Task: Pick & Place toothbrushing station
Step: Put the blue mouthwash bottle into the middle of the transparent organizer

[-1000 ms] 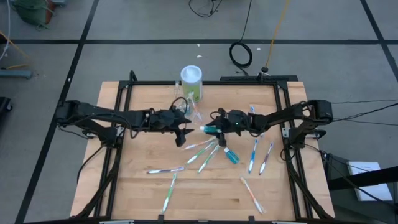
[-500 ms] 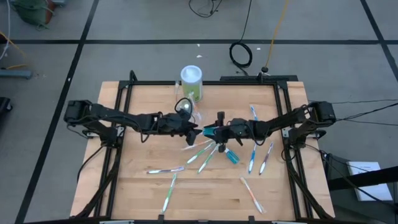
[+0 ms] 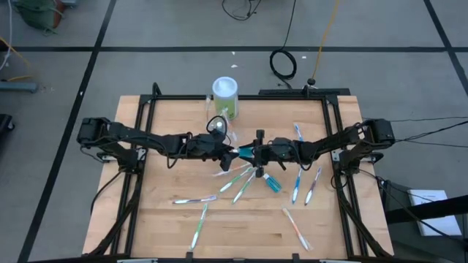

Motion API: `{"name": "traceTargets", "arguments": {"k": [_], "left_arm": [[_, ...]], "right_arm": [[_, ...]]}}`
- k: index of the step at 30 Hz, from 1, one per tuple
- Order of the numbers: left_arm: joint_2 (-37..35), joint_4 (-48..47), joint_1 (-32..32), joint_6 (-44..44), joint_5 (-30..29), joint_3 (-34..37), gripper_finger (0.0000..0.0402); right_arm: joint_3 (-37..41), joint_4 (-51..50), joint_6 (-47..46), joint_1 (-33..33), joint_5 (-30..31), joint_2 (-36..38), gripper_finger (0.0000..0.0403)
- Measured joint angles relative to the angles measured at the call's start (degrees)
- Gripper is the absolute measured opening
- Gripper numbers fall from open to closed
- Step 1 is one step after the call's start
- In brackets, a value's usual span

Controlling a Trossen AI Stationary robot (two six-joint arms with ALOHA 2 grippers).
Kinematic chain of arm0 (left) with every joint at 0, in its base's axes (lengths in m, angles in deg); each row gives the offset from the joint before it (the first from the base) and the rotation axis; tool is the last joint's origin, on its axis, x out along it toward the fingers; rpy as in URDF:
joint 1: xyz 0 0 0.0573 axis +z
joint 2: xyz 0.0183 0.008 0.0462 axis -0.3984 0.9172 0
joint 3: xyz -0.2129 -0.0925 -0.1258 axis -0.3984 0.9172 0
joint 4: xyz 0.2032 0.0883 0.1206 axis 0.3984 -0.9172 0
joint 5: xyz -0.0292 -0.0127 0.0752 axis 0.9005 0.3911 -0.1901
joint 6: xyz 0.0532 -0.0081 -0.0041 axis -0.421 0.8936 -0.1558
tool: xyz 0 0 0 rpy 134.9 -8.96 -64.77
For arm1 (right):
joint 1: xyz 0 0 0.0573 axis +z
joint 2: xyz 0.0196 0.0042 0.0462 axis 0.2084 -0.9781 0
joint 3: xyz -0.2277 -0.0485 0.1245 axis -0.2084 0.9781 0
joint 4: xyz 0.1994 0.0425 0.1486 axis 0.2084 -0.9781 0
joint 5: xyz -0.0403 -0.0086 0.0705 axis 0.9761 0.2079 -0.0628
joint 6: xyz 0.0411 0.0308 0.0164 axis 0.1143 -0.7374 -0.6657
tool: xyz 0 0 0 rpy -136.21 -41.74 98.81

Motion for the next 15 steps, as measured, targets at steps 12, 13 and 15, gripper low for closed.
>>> {"name": "traceTargets", "arguments": {"k": [12, 13, 15], "left_arm": [[0.00, 0.50, 0.00, 0.89, 0.09, 0.00, 0.0108], [-0.02, 0.50, -0.02, 0.99, 0.15, 0.00, 0.0101], [-0.04, 0.50, 0.00, 1.25, 0.74, 0.00, 0.0093]], "right_arm": [[0.00, -0.06, 0.00, 0.00, 0.00, 0.00, 0.0167], [0.00, -0.12, -0.10, 0.00, 0.00, 0.00, 0.0167], [0.00, -0.19, -0.60, 0.00, 0.00, 0.00, 0.0167]]}}
